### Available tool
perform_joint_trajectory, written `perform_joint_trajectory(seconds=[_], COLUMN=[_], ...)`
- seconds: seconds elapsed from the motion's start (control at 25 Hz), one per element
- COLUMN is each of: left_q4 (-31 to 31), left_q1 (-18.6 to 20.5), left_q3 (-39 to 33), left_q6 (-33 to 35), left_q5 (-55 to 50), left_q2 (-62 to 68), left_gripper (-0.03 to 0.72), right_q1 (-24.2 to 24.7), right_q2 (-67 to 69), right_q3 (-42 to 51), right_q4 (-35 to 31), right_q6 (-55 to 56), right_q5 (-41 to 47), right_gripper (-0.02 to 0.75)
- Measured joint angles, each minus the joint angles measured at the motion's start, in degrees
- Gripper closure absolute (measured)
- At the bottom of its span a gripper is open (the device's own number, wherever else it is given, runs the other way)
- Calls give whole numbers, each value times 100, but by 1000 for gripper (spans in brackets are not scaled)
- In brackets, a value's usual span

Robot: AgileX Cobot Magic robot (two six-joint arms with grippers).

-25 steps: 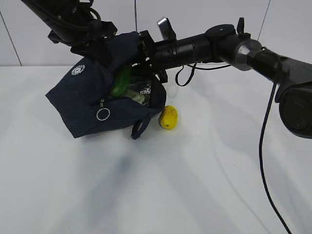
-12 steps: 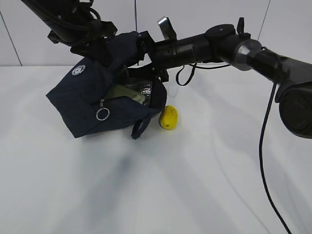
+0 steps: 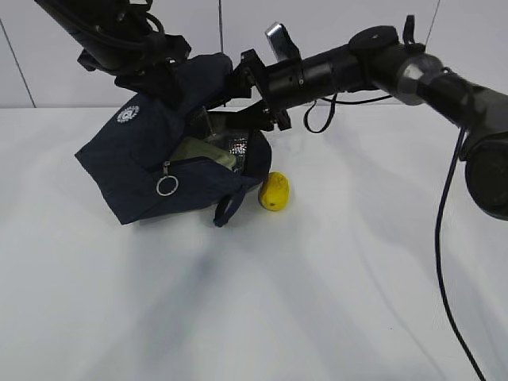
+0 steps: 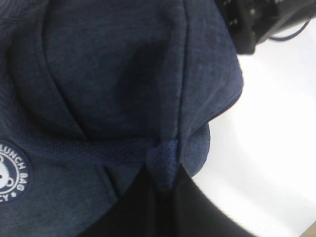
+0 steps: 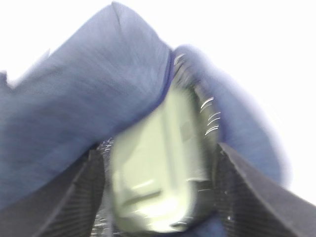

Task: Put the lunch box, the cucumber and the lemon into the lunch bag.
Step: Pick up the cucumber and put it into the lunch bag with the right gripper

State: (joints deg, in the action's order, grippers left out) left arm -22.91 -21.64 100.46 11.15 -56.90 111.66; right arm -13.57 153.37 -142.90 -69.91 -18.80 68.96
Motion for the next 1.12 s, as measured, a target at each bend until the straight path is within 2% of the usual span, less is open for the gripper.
perform_joint_trajectory(seconds=[0.28, 0.68, 0.92, 1.12], left_q4=[75, 202, 202, 207], left_q1=[0, 10, 59, 59], left_q3=[0, 0, 0, 0], left_q6=[0, 0, 0, 0], left_q5=[24, 87, 125, 129], left_q2=[0, 0, 0, 0], left_gripper=[692, 692, 692, 692], right_q1=[48, 48, 37, -140], right_q2=[-190, -1056, -1678, -2190], right_q3=[-924, -1166, -1166, -1166], right_q4=[2143, 3981, 4618, 5007], right_q6=[815, 1447, 1590, 1603], right_q5=[122, 262, 296, 313], right_gripper=[218, 223, 226, 276])
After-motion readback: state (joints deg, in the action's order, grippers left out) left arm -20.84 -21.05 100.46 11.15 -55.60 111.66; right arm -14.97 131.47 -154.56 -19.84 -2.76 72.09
